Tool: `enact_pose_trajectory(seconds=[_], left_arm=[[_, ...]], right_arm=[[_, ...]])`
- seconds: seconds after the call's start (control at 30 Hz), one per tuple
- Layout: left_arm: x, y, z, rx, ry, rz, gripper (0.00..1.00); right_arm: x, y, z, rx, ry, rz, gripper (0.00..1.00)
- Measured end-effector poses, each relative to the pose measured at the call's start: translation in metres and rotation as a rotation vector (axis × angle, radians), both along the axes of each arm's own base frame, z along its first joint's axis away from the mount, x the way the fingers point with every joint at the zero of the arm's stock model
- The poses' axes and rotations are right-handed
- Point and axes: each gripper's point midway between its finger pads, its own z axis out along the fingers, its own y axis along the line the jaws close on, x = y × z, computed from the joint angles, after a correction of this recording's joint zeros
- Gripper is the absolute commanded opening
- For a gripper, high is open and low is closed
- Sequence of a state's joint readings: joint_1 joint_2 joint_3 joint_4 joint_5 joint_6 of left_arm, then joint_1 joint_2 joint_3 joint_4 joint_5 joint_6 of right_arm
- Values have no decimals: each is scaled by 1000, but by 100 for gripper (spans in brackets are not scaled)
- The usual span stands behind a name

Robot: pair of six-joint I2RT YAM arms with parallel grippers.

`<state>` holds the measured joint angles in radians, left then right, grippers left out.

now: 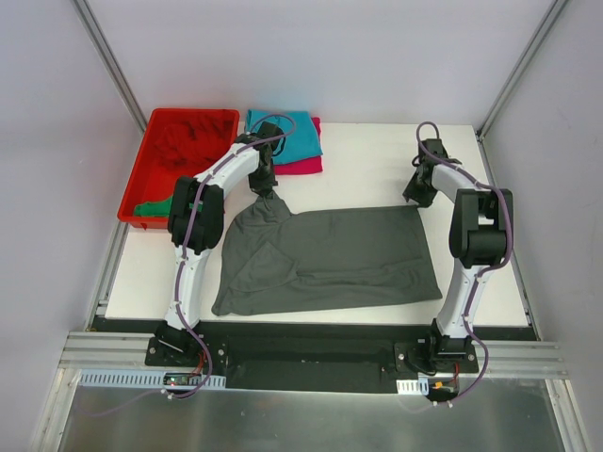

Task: Fold and stack the t-shirts
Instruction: Grap the side of the flattened tshirt furthest away from the robot with both arms

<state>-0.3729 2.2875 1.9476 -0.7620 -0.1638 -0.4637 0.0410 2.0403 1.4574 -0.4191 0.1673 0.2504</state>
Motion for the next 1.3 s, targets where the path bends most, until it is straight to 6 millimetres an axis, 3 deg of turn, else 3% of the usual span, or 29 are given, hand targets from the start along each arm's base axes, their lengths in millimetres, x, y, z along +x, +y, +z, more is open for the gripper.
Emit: enact_pose_trajectory(seconds=[0.23, 0.33, 0.37, 0.43, 0.53, 0.77, 1.2, 1.3], left_arm=[[-2, -4, -4, -21, 7, -7, 0], [-5, -4, -7, -26, 18, -10, 0], [-5, -4, -8, -26, 19, -10, 0], [-5, -4, -8, -29, 18, -11, 0], [-7, -4, -6, -34, 17, -11, 0], [-6, -7, 3, -52, -2, -9, 0], [-6, -8, 1, -59, -3, -1, 0], [-6, -8, 1, -61, -3, 0, 0]], right_arm=[[-6, -6, -2, -20, 34, -14, 16], [-7, -7, -2, -26, 37, -14, 14], [-7, -7, -2, -25, 39, -14, 15], [-7, -7, -2, -27, 39, -10, 31], [-7, -6, -2, -21, 37, -3, 42], [-7, -4, -2, -16, 37, 7, 41], [-15, -5, -2, -20, 63, 4, 44], [-18, -6, -2, -27, 70, 3, 36]])
